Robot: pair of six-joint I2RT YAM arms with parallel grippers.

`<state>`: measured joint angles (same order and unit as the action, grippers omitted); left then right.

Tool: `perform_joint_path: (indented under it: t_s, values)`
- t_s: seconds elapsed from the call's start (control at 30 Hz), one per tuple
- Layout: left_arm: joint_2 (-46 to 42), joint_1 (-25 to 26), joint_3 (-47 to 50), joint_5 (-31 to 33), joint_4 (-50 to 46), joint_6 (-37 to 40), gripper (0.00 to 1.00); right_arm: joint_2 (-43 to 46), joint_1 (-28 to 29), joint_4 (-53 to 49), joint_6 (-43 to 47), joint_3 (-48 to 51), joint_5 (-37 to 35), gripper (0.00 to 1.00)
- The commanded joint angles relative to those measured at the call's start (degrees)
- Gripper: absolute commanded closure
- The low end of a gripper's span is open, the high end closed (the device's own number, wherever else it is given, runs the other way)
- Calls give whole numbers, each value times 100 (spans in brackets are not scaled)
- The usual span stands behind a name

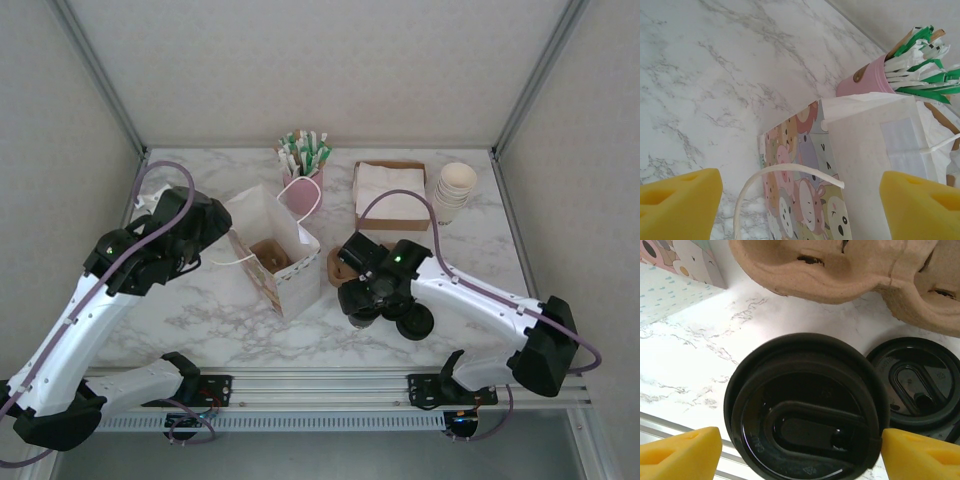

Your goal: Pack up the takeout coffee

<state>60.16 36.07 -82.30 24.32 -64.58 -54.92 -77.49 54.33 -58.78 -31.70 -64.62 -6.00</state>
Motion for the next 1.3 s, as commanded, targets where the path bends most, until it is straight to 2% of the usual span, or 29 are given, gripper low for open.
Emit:
perform_joint_path:
  t_s: [0.0, 0.53, 1.03, 1.2, 1.27]
  values:
    - [-50, 14, 100, -26, -158, -106, 18, -105, 71, 49, 61, -130, -142, 18]
    - [-136, 14, 118, -14, -148, -161, 19, -126, 100, -27, 46, 40, -351, 19]
    - [-135, 14, 106, -28, -114, -197, 19, -319, 114, 128, 40, 235, -228, 18]
    - [-103, 14, 66, -17, -90, -173, 19, -359, 114, 159, 71, 257, -205, 20]
    - [-83, 14, -22, 24, -99, -135, 19, -359, 122, 122, 92, 226, -220, 24]
